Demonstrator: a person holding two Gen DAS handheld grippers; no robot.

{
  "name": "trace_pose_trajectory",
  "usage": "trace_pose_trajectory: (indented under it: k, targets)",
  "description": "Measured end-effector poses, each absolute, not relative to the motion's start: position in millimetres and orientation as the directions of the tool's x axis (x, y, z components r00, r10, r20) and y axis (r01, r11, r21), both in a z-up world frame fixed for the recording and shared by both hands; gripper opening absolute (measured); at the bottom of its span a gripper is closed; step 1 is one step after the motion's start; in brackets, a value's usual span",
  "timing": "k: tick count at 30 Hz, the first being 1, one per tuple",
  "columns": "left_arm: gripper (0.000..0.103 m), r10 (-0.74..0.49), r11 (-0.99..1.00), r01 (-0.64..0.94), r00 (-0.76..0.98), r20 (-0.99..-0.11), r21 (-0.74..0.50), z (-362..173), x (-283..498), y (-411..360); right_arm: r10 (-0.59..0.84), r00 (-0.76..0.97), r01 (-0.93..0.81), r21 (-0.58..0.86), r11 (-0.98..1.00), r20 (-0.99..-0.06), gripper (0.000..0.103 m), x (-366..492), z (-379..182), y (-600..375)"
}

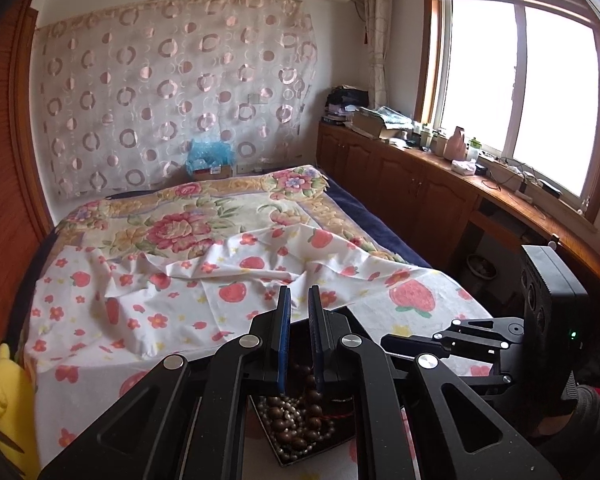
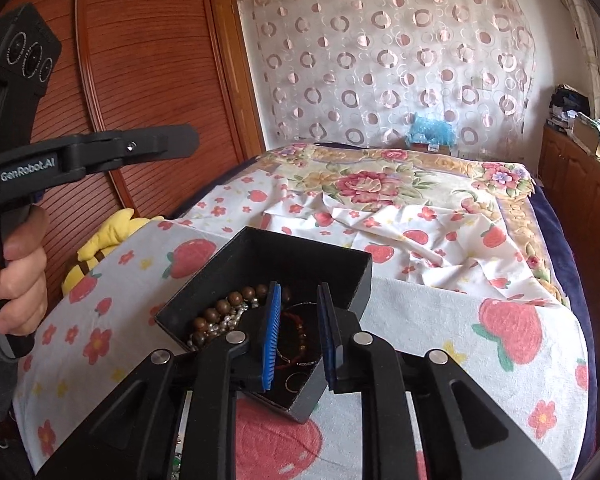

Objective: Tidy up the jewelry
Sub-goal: 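Lower the wooden bracelet into the box with the left tool while the right tool follows, then open both tools over the box and move back to the jewelry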

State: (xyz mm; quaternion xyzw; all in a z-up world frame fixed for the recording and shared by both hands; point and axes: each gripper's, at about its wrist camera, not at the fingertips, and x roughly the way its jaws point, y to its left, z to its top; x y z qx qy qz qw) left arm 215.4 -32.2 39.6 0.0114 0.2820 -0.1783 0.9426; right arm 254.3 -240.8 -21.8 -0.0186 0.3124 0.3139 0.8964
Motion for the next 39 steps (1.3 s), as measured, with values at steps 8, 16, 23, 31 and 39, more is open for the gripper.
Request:
trace_pose_trajectory:
  k: [8,16,23,31,39]
  targets:
    - [0.008,-0.281,0.95,0.311,0.784,-0.553,-0.042,30.1,221.1,-26.0,0.545,0.621,-0.568,0.155,0.808,-0.563,0.02,252.9,-18.1,-242.6]
    - [0.008,-0.258,0.958,0.285,0.775,-0.577,-0.045,11.9,199.1,-4.0,0.532,0.637,-0.575,0.116,0.81,-0.557,0.02,235.8,-0.3,-238.2]
    - [0.008,-0.251,0.961,0.271,0.765,-0.593,-0.057,-7.0,165.7,8.1,0.515,0.642,-0.559,0.113,0.821,-0.568,0.02,201.2,-0.7,-245.1]
    - [0.008,-0.25,0.962,0.261,0.749,-0.614,-0.074,-27.9,123.2,10.4,0.489,0.624,-0.53,0.13,0.838,-0.61,0.02,154.6,-24.1,-256.9]
    - [0.022,-0.254,0.963,0.251,0.711,-0.656,-0.101,-56.9,83.6,9.1,0.475,0.61,-0.493,0.166,0.854,-0.634,0.02,110.2,-45.5,-272.8]
